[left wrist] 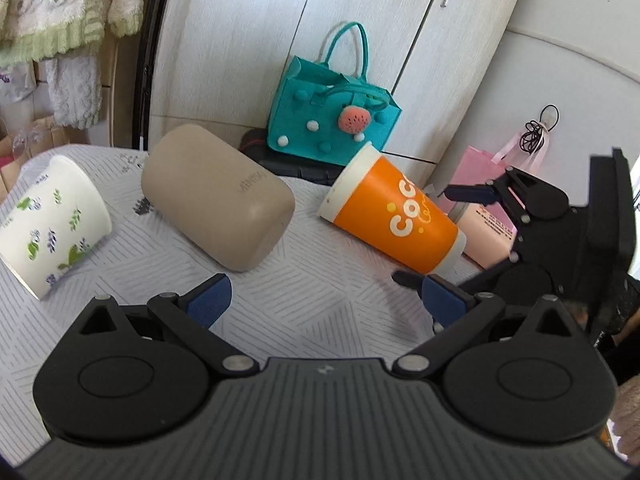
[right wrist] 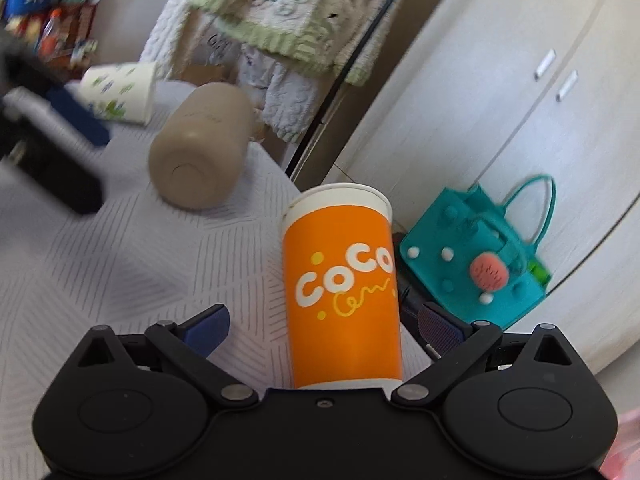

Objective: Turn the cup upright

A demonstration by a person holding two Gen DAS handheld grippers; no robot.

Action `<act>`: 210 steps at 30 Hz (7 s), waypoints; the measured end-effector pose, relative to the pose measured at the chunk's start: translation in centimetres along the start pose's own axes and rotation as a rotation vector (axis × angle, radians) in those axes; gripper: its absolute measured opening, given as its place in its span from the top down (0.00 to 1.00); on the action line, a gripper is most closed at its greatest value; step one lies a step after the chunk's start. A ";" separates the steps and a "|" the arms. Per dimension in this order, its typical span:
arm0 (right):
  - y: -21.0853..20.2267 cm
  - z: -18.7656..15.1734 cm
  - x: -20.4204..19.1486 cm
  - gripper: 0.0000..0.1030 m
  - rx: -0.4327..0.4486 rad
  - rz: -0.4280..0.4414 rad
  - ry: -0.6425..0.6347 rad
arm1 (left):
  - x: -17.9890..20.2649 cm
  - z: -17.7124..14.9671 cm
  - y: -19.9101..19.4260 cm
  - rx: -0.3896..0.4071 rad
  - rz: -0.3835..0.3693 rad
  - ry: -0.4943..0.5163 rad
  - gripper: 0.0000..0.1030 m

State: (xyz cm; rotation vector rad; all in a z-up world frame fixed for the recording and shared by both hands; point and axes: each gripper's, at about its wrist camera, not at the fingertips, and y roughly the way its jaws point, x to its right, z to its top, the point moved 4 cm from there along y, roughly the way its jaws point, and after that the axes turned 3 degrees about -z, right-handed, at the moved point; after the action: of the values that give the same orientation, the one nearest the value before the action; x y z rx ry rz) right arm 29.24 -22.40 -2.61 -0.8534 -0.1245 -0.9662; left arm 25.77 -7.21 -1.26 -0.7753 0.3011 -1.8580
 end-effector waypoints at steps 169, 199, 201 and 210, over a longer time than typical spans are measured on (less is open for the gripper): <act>-9.8 -0.1 -12.2 0.19 0.215 -0.117 0.398 | 0.4 -5.4 -8.3 0.212 -0.184 0.184 0.28; -24.3 -1.6 -14.7 0.17 0.245 -0.305 0.529 | 1.7 -8.8 -20.6 0.182 0.068 0.224 0.13; -24.7 -1.5 -15.2 0.17 0.246 -0.331 0.514 | 1.3 -9.1 -20.9 0.168 0.085 0.216 0.12; -25.0 -1.9 -16.4 0.00 0.216 -0.380 0.597 | 0.0 -10.2 -22.5 0.159 0.134 0.195 0.00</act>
State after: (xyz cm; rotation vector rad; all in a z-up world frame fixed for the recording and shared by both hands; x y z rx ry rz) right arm -0.03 -19.65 3.21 -0.3193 0.1262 -1.4981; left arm 2.78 0.69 3.11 -0.4554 0.3162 -1.8083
